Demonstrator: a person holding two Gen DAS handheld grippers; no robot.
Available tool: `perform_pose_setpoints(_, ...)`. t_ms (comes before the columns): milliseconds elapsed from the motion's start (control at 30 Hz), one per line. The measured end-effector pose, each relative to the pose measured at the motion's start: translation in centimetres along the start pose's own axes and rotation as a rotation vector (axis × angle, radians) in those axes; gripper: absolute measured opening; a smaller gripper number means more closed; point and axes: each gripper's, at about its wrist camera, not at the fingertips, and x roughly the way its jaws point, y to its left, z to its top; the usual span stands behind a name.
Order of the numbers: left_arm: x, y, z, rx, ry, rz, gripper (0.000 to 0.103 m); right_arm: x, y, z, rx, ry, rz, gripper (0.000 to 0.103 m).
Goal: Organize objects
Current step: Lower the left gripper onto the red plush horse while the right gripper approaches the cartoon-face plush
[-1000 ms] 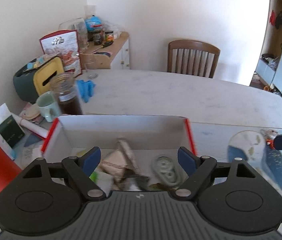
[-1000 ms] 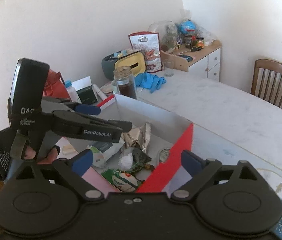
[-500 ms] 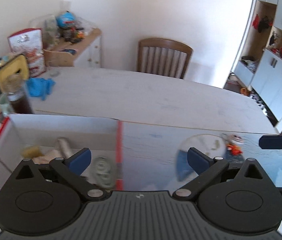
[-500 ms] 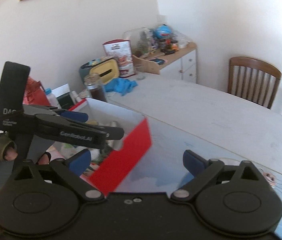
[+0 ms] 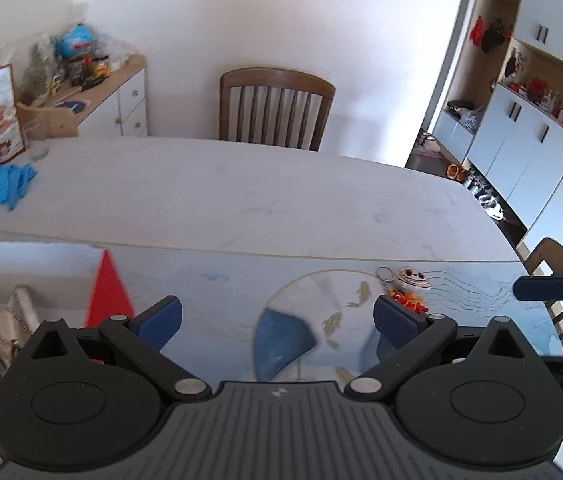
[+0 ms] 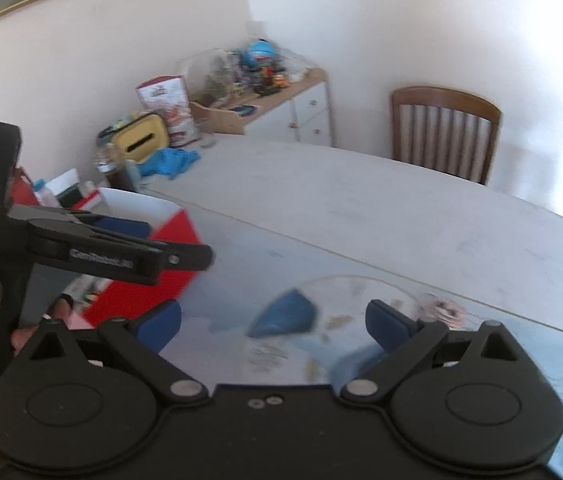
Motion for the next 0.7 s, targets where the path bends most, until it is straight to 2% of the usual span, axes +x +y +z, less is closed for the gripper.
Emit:
perform_pose_setpoints(367, 4.1, -6.4, -0.3, 0.085, -0.014, -0.016, 0.103, -1.1, -8.0, -2.4, 0.083, 0.032, -0.122, 0.098)
perform_pose_setpoints(567, 6.5, -9.6, -1.6, 0.187, -0.078, 0.041, 0.103, -0.1, -12.4, -2.3, 0.124, 0.046, -0.181, 0.096)
perform_pose_setpoints(700, 8.8, -11.8, -2.4, 0.250, -0.083, 0.085, 0.103, 1.1, -14.4, -2.0, 0.150, 0.060, -0.197, 0.095)
